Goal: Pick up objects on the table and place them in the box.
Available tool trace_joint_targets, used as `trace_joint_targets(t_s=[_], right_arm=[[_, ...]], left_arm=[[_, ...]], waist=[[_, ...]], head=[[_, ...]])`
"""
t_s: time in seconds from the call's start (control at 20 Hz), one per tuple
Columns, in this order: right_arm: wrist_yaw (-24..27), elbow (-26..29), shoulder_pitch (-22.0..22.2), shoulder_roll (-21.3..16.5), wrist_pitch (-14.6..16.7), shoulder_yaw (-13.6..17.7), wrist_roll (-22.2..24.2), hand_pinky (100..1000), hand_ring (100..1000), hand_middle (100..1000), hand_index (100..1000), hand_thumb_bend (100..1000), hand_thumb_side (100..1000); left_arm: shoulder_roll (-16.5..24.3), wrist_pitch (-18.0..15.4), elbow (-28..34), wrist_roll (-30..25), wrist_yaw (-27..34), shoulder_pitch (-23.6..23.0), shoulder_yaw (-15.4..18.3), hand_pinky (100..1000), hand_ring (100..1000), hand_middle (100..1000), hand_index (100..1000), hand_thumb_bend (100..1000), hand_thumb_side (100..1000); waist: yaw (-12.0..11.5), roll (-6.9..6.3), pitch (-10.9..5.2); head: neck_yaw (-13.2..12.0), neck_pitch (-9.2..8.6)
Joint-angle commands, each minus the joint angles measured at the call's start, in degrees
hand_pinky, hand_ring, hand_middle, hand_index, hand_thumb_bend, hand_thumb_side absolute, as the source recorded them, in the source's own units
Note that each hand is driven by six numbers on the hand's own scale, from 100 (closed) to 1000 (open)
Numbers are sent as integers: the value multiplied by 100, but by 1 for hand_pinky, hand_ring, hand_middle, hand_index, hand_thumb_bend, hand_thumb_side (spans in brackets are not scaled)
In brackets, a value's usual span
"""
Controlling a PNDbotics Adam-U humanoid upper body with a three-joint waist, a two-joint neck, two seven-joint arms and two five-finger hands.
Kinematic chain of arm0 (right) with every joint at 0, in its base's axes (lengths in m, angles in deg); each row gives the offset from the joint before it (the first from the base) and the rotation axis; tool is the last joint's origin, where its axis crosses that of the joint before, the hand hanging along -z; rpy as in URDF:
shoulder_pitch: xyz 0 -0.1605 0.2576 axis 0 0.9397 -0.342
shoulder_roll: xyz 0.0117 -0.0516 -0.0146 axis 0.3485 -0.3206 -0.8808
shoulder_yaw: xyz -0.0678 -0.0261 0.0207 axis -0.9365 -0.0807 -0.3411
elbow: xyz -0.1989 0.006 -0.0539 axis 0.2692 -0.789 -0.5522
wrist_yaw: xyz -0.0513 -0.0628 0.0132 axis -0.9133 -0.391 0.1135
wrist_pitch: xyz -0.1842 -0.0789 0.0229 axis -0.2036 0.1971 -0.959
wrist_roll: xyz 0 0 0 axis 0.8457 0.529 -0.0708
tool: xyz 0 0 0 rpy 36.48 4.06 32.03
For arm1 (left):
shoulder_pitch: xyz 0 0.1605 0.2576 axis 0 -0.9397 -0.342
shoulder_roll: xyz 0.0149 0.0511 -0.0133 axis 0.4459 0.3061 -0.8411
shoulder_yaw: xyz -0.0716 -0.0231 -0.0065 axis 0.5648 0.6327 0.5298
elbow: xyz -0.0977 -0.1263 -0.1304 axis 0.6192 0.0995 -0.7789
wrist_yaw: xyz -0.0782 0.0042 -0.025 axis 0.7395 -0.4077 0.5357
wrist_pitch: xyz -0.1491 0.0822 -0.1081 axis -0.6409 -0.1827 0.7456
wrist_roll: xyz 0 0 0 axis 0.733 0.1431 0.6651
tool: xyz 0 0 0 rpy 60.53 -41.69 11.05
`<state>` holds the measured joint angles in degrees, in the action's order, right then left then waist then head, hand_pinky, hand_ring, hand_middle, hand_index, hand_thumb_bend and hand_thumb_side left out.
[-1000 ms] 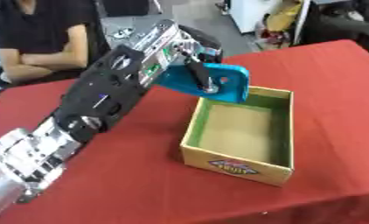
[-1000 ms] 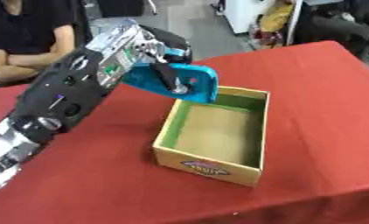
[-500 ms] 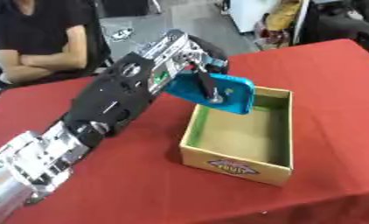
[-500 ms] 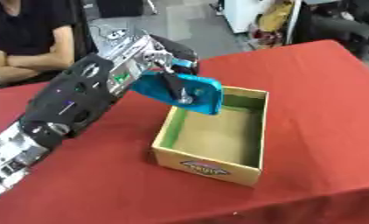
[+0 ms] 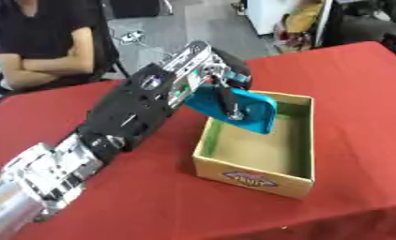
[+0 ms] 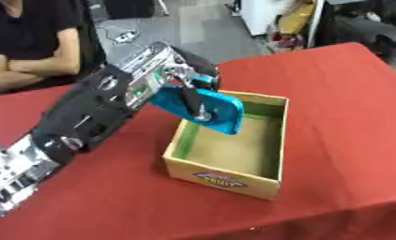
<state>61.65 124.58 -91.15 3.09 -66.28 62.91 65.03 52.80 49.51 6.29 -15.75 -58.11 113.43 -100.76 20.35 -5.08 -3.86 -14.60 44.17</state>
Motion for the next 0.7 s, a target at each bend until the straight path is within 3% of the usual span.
trace_joint_targets(t_s=[0.05,0.7], right_arm=[[-15,118,-103,-23,-5,-13,15,605,802,824,995,399,977],[-13,130,-124,-5,-6,-27,30,605,802,824,994,396,974]], left_arm=[[-6,-89,41,0,-99,59,-5,329,100,100,137,100,442],[-207,-424,85,78,-528,-7,-113,340,100,100,146,100,436]], waist=[[16,26,-59],[53,15,-52]], head=[[-73,-5],[-79,-5]])
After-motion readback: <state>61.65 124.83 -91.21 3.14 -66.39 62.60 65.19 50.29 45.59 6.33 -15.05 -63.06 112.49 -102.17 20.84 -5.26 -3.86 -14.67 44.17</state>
